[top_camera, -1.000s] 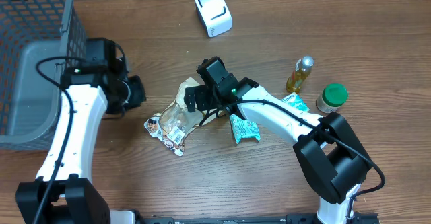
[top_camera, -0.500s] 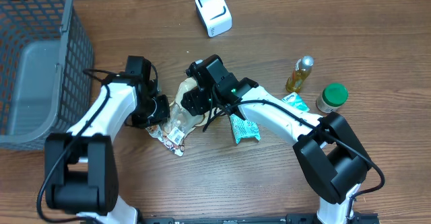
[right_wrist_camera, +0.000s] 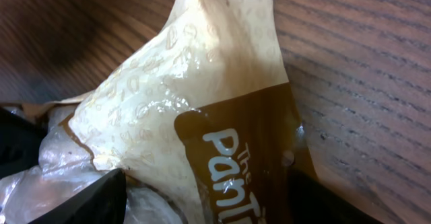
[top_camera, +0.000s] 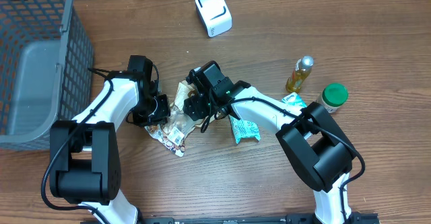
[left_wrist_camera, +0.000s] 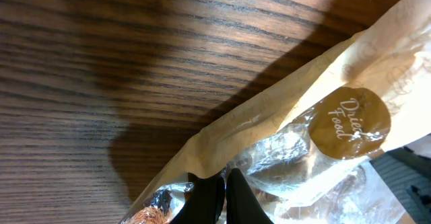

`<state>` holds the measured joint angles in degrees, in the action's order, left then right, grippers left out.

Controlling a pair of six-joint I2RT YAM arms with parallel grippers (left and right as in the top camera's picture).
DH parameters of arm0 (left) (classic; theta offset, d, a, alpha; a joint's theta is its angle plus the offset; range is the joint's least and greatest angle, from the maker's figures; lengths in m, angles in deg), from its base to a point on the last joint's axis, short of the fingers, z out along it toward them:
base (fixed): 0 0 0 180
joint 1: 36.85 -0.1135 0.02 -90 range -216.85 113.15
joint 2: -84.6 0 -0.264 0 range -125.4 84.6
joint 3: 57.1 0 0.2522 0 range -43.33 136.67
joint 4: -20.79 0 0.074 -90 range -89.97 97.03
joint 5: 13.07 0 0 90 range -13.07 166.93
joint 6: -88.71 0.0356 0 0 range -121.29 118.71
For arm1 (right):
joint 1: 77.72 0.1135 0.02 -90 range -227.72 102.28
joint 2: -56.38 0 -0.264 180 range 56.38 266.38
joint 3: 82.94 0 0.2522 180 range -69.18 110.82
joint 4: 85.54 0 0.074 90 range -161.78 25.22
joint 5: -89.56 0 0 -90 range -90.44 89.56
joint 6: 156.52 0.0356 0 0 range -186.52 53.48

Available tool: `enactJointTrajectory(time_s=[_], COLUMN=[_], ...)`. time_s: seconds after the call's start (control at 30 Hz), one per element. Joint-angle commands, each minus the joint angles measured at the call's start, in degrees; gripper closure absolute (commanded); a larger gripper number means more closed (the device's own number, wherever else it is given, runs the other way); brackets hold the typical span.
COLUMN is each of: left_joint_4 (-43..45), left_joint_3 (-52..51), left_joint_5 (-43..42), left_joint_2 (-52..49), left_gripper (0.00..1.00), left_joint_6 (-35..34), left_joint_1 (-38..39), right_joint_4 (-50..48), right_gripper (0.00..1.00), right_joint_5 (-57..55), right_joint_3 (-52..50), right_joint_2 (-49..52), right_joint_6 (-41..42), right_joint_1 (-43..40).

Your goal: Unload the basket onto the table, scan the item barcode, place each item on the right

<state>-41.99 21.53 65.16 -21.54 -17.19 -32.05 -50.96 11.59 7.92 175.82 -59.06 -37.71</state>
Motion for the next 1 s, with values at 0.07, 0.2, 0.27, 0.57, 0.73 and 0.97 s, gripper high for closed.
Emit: enactJointTrajectory(time_s=[0.07, 0.2, 0.27, 0.57, 0.73, 0.97], left_joint_4=[1.09, 1.09, 1.09, 1.11, 1.25, 1.31], left_joint_3=[-2.47, -2.47, -2.47, -2.47, -2.47, -2.47], left_joint_5=[3.63, 3.58, 3.61, 3.63, 3.61, 3.61], left_joint_2=[-5.2, -5.2, -5.2, -5.2, -5.2, -5.2], left_gripper=[0.96, 0.95, 0.96, 0.96, 0.96, 0.96], left_joint_6=[0.72, 0.72, 0.72, 0.72, 0.72, 0.72], left_joint_1=[0.48, 0.48, 0.48, 0.48, 0.48, 0.48], right_joint_4=[1.09, 1.55, 1.51, 0.7, 0.28, 0.48], right_gripper=[0.26, 0.29, 0.33, 0.41, 0.43, 0.55], right_joint_5=[6.62, 15.58, 20.55, 27.1, 27.26, 27.3], right_joint_3=[0.09, 0.09, 0.09, 0.09, 0.09, 0.0], right_joint_2=[0.44, 0.98, 1.14, 1.14, 1.14, 1.27], right_joint_6=[-0.24, 0.28, 2.16, 5.01, 8.07, 14.56], right_joint_1=[-0.13, -0.11, -0.13, 0.11, 0.13, 0.15])
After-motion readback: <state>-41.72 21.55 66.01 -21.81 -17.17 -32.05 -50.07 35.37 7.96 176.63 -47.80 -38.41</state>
